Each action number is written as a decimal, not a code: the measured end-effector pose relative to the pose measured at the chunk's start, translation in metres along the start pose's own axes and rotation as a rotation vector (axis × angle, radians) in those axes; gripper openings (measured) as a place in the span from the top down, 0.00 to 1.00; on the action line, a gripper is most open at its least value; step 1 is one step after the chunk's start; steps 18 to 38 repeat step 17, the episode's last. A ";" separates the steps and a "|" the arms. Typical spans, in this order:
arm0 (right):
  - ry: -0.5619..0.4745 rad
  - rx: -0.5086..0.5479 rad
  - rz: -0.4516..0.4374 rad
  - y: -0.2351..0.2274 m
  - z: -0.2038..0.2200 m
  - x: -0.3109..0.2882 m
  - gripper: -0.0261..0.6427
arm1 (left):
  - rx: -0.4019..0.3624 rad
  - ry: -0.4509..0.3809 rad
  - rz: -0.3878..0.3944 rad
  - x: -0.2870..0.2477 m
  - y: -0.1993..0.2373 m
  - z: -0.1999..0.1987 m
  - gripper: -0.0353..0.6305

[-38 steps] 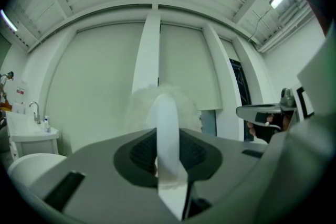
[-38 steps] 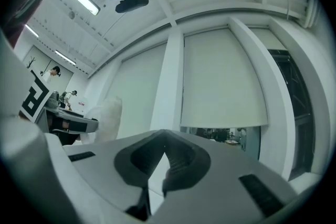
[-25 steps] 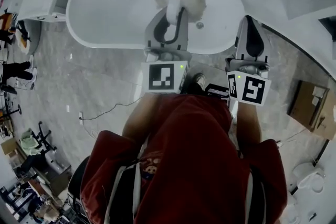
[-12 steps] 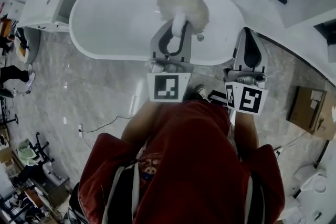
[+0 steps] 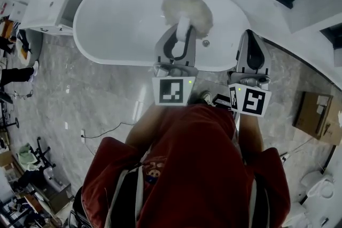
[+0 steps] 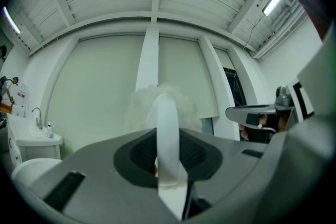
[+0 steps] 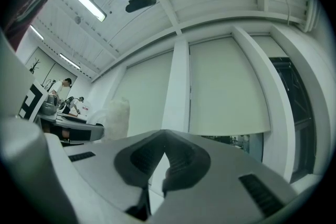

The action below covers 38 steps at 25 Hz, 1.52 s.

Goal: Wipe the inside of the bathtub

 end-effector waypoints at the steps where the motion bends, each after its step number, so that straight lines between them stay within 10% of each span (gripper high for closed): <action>1: 0.001 0.000 0.001 0.001 0.000 0.000 0.94 | 0.006 0.003 -0.002 0.000 0.002 0.001 0.81; 38: 0.018 0.016 0.012 -0.012 0.010 -0.003 0.94 | 0.017 0.006 -0.005 -0.010 0.001 0.010 0.81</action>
Point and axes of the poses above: the fingertips, and each gripper's own axes: x backward along the fingers, y to its left, z out of its underside, the point moved 2 cm from there along x, backward along the fingers, and after that the axes turned 13 degrees about x, right-handed, at the moved point
